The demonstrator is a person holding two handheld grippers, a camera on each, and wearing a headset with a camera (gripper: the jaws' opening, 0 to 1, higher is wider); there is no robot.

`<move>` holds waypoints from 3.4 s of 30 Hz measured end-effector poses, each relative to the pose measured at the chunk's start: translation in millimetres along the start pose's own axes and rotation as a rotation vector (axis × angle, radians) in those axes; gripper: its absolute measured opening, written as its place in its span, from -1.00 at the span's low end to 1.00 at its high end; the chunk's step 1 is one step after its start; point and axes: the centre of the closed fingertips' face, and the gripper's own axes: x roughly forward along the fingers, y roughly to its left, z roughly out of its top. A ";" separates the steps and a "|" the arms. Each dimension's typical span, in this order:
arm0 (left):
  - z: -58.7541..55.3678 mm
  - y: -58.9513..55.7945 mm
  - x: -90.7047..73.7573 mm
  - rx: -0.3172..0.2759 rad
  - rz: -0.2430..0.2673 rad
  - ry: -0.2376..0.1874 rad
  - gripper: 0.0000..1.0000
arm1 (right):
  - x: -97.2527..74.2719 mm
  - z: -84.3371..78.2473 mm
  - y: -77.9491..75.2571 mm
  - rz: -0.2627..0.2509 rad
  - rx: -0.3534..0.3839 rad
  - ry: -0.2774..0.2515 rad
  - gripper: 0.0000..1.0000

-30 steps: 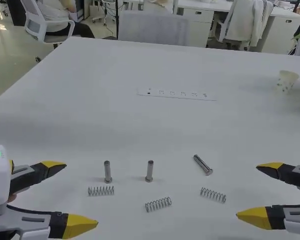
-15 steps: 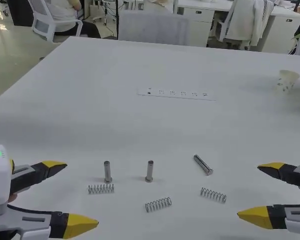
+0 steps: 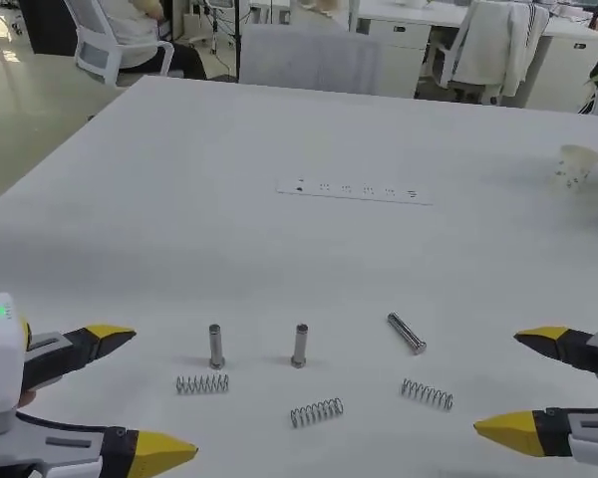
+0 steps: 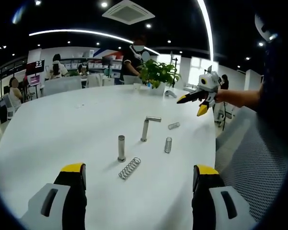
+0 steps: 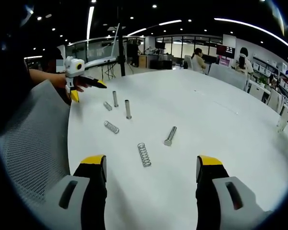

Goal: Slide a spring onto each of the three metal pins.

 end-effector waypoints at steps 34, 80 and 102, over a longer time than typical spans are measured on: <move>4.6 -2.4 -0.5 0.004 0.011 -0.017 0.76 | 52.9 45.0 -35.1 -0.018 -0.038 0.065 0.21; 6.4 -4.1 -0.6 -0.005 0.010 -0.023 0.73 | 128.0 13.4 -60.8 -0.109 0.074 0.327 -0.55; 7.2 -3.8 -0.8 -0.005 0.007 -0.023 0.70 | 138.4 4.4 -67.3 -0.158 0.120 0.395 -0.80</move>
